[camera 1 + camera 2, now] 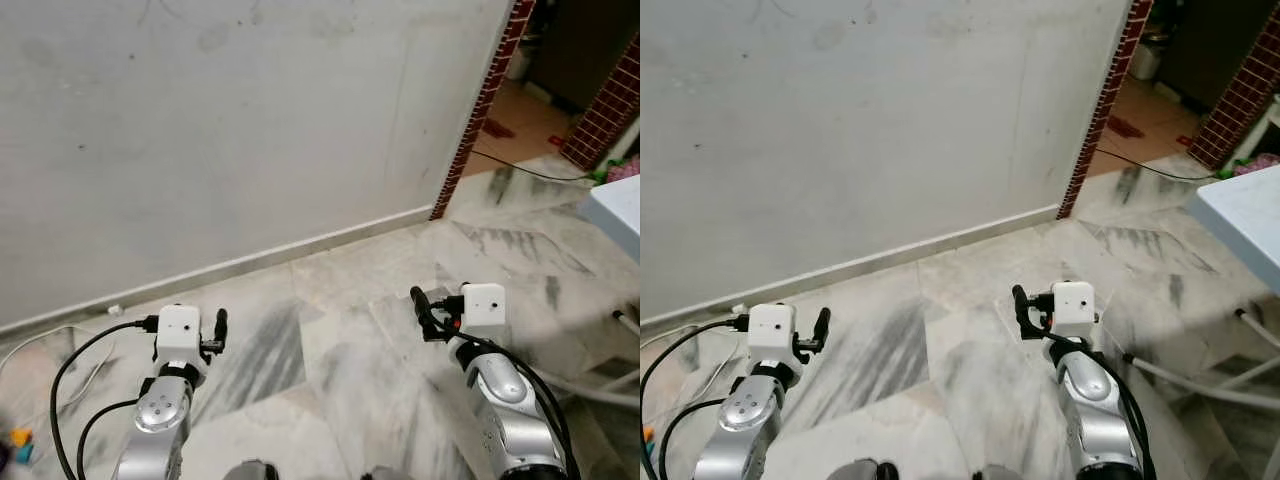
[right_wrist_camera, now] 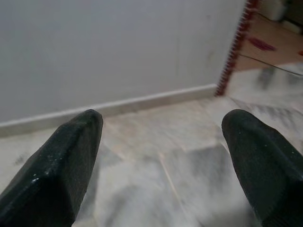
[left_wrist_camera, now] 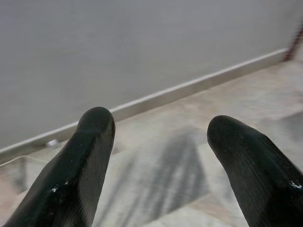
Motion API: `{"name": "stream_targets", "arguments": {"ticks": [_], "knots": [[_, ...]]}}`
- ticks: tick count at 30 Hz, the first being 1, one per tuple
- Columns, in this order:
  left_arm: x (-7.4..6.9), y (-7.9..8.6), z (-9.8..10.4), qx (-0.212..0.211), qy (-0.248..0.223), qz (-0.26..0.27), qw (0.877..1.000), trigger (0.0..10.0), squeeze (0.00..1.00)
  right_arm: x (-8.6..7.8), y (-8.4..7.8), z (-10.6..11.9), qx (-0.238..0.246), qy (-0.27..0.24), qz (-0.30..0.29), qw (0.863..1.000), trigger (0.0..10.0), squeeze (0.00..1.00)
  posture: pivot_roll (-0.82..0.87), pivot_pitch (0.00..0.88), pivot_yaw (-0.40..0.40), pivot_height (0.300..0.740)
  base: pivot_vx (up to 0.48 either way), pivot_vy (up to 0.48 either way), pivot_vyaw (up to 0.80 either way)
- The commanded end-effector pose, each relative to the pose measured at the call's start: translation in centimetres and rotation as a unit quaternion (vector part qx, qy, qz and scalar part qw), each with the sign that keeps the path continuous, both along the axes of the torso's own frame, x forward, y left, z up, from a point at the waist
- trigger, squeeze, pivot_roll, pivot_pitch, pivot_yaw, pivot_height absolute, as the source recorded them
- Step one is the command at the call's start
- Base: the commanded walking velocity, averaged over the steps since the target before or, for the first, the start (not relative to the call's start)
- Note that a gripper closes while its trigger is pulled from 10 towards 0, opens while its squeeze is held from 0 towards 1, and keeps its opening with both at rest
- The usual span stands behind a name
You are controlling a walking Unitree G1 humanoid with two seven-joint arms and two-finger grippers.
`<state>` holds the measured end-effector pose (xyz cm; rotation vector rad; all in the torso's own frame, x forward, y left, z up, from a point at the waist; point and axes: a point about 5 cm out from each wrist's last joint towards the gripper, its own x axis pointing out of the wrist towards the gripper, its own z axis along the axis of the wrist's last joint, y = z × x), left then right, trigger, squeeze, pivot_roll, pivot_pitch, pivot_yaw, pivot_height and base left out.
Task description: Hang keys on a hook
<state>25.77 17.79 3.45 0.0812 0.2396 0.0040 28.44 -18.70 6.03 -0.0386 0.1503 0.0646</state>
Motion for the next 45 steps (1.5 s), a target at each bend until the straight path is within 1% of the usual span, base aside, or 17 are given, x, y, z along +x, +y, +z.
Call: {"name": "stream_targets", "arguments": {"ticks": [1,4,9,12,17,19,22,30,35,36,37,39,42,44,45], "knots": [[0.1,0.2,0.0,0.007,0.003,0.000,1.000,10.0,0.00,0.0,0.0,0.3,0.001,-0.005,-0.005,1.000,10.0,0.00,-0.04,0.139,-0.001,0.740,-0.315,0.000,0.00],[0.2,0.1,0.0,0.007,0.002,-0.003,1.000,10.0,0.00,0.0,0.1,0.4,0.006,-0.007,-0.004,1.000,10.0,0.00,-0.04,0.138,0.000,0.740,-0.316,0.000,0.00],[0.3,0.0,0.0,0.008,0.002,-0.006,1.000,10.0,0.00,-0.1,0.1,0.5,-0.001,-0.011,-0.005,1.000,10.0,0.00,-0.05,0.138,0.004,0.740,-0.332,0.000,0.00],[0.5,0.0,0.2,0.021,-0.006,-0.023,1.000,10.0,0.00,-0.1,0.1,0.6,0.006,-0.014,-0.008,1.000,10.0,0.00,-0.05,0.139,0.007,0.740,-0.276,0.000,0.00],[0.6,0.3,0.2,0.017,-0.003,-0.016,1.000,10.0,0.00,0.0,0.1,0.6,0.008,-0.009,-0.015,1.000,10.0,0.00,-0.04,0.138,0.007,0.740,0.000,0.000,0.00],[0.7,0.3,0.3,0.017,-0.004,-0.014,1.000,10.0,0.00,0.1,0.3,0.8,-0.004,-0.016,-0.010,1.000,10.0,0.00,-0.04,0.137,0.008,0.740,0.000,0.000,0.00],[0.9,0.3,0.4,0.014,-0.007,-0.013,1.000,10.0,0.00,0.1,0.5,0.7,-0.003,-0.010,-0.006,1.000,10.0,0.00,-0.04,0.136,0.007,0.740,0.000,0.000,0.00],[0.9,0.2,0.4,0.009,-0.009,-0.013,1.000,10.0,0.00,0.1,0.5,0.6,-0.001,-0.006,-0.008,1.000,10.0,0.00,-0.04,0.141,0.008,0.740,0.000,0.000,-0.74],[0.8,0.1,0.4,-0.003,-0.010,-0.019,1.000,10.0,0.00,-0.1,0.3,0.5,0.000,-0.005,-0.012,1.000,10.0,0.00,-0.04,0.142,0.008,0.740,0.000,0.000,-0.77],[0.8,0.1,0.5,0.006,-0.016,-0.019,1.000,10.0,0.00,-0.1,0.3,0.6,-0.001,-0.007,-0.012,1.000,10.0,0.00,-0.05,0.142,0.009,0.740,0.000,0.000,-0.77],[0.8,0.1,0.7,0.006,-0.024,-0.024,0.999,10.0,0.00,-0.1,0.3,0.8,-0.005,-0.012,-0.012,1.000,10.0,0.00,-0.05,0.140,0.009,0.740,0.000,0.000,-0.77],[1.0,-0.1,0.9,-0.018,-0.028,-0.028,0.999,10.0,0.00,0.0,0.2,1.1,-0.013,-0.019,-0.014,1.000,10.0,0.00,-0.05,0.139,0.007,0.740,0.000,0.000,-0.77],[1.2,-0.1,1.3,-0.025,-0.038,-0.036,0.998,10.0,0.00,0.1,0.2,1.5,-0.018,-0.028,-0.013,0.999,10.0,0.00,-0.05,0.138,0.007,0.740,0.000,0.000,-0.77],[1.5,-0.1,2.0,-0.027,-0.057,-0.036,0.997,10.0,0.00,0.2,0.2,1.9,-0.021,-0.035,-0.012,0.999,10.0,0.00,-0.05,0.137,0.007,0.740,0.000,0.000,-0.77],[1.7,-0.1,2.7,-0.024,-0.083,-0.039,0.995,10.0,0.00,0.2,0.2,2.2,-0.023,-0.042,-0.017,0.999,10.0,0.00,-0.05,0.136,0.007,0.740,0.000,0.000,-0.77]]}}
